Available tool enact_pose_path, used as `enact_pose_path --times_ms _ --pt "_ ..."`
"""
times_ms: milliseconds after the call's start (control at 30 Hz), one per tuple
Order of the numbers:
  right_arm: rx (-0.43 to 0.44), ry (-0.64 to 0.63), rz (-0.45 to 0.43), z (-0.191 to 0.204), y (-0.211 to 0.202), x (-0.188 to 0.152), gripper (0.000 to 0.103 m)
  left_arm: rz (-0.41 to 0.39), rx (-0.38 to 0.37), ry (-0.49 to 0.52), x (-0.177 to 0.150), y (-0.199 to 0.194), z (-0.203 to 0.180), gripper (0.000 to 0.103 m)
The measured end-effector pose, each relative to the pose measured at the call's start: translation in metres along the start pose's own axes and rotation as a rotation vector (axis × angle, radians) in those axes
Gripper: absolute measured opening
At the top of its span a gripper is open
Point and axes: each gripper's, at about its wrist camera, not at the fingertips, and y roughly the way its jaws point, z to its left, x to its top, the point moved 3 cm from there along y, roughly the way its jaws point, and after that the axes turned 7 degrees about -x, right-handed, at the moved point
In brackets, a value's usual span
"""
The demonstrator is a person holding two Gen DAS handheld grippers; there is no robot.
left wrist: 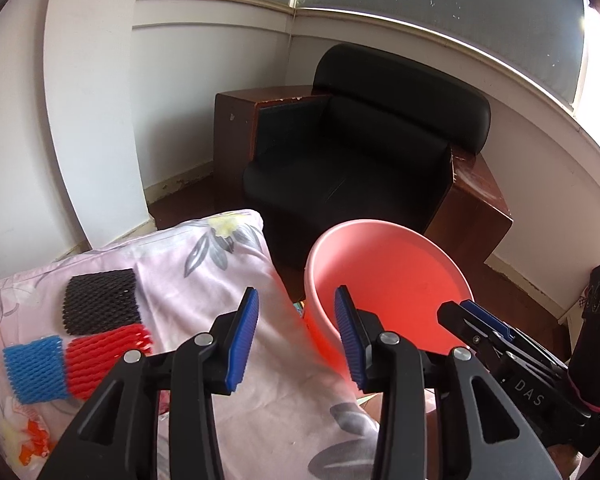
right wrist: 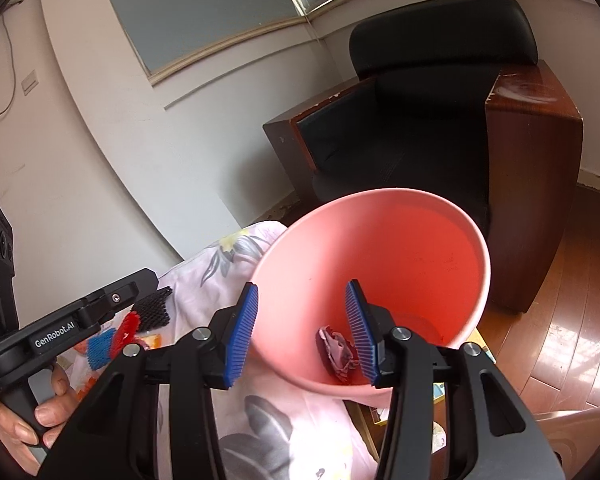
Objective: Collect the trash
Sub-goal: 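Withdraw both tools from the bin back over the table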
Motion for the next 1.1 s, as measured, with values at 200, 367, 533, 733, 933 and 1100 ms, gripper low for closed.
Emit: enact_pose_path --times_ms 200,367,533,733,933,1100 --pt "0.031 -0.045 -0.011 0.02 -0.016 -0.006 0.046 -0.045 0.023 -0.004 -0.007 -0.041 0.01 0.043" --pt "0.063 -0.085 -0.017 0.039 -0.029 -0.014 0.046 -0.078 0.051 -0.018 -0.017 -0.074 0.024 0.045" --pt "0.089 -0.133 -0.014 0.06 -0.04 -0.028 0.046 -0.095 0.08 -0.044 -0.033 -0.101 0.041 0.045" --pt "0.107 -0.176 -0.007 0.078 -0.05 -0.04 0.046 -0.112 0.114 -0.091 -0.051 -0.131 0.066 0.045" --pt "0.132 -0.205 -0.002 0.094 -0.059 -0.051 0.046 -0.126 0.143 -0.123 -0.067 -0.154 0.083 0.045" --pt "0.154 -0.238 0.008 0.106 -0.063 -0.061 0.046 -0.136 0.167 -0.137 -0.079 -0.172 0.094 0.046"
